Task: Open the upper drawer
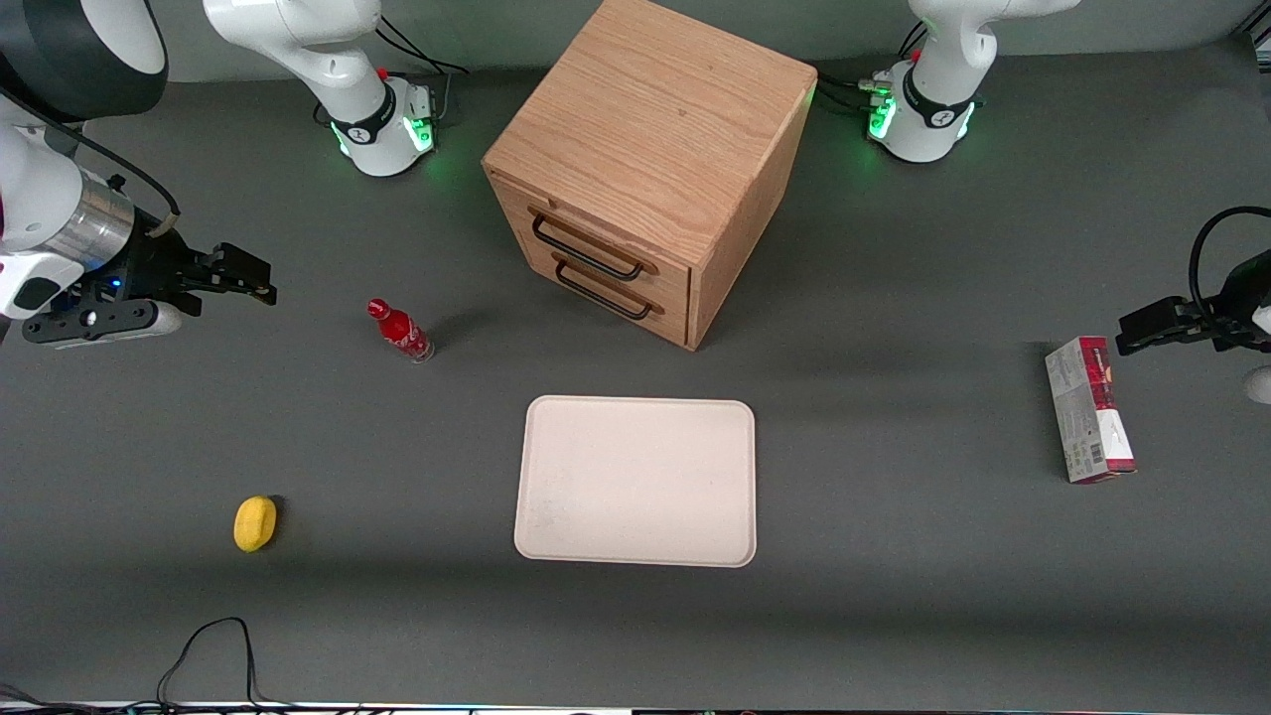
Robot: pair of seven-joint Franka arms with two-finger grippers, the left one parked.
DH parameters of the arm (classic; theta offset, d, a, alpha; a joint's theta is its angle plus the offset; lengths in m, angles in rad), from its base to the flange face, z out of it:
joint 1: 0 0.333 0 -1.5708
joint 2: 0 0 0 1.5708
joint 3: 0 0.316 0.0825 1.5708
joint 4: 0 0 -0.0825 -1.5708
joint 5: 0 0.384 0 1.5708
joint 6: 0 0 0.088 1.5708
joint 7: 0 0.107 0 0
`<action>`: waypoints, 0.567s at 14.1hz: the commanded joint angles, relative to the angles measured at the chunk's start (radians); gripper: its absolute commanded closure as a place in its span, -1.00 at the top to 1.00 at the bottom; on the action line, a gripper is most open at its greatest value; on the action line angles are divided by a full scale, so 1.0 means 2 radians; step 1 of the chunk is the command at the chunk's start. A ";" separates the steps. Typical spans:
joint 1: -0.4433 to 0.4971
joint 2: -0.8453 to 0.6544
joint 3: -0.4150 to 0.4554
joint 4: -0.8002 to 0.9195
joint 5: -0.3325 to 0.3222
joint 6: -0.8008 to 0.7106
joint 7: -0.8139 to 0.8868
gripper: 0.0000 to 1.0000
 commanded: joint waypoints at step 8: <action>-0.010 0.019 0.005 0.014 0.002 -0.018 -0.010 1.00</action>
